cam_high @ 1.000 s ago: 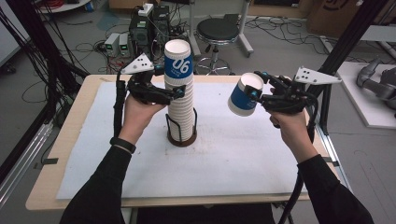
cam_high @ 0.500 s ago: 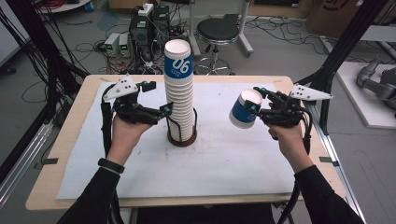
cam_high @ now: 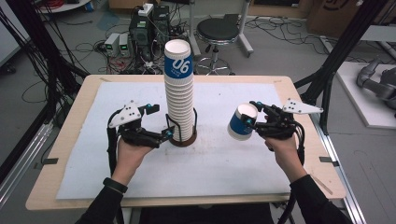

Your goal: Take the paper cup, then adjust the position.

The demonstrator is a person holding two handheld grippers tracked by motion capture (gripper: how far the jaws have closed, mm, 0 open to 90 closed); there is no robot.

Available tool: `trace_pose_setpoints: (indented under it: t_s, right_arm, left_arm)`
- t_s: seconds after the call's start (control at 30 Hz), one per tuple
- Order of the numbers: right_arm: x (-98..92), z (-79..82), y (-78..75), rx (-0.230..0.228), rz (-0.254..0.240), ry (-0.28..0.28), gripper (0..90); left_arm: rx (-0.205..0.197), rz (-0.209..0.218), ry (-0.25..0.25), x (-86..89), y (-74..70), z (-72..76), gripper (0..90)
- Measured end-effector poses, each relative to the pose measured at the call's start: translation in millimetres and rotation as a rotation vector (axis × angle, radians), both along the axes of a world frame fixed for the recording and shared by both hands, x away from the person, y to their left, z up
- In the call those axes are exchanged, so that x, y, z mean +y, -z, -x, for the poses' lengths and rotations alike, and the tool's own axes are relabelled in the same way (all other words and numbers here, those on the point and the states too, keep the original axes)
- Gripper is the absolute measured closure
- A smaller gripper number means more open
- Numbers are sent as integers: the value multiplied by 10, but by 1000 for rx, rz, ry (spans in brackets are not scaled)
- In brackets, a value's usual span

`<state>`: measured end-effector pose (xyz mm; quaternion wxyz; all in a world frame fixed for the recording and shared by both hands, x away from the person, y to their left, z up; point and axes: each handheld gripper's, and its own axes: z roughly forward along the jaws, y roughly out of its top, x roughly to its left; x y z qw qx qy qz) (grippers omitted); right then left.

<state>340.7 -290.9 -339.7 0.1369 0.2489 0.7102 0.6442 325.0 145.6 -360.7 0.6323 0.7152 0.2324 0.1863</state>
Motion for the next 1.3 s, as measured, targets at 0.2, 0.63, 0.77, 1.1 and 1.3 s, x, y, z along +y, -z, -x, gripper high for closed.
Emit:
trace_pose_setpoints:
  t_s: [0.2,0.63,0.77,1.1,1.3]
  right_arm:
    - [-21,35,92,-7,23,26,313]
    - [-146,108,89,-9,-3,39,314]
    - [-127,129,85,-14,-3,17,314]
    - [-31,169,63,-29,-9,-72,314]
    - [77,202,63,-27,-3,-134,313]
  left_arm:
    - [15,-14,-15,30,159,32,37]
    - [25,-57,77,-203,193,84,37]
    - [19,-59,115,-303,183,132,37]
    - [47,-68,219,-546,238,167,37]
    - [76,-31,276,-677,282,151,37]
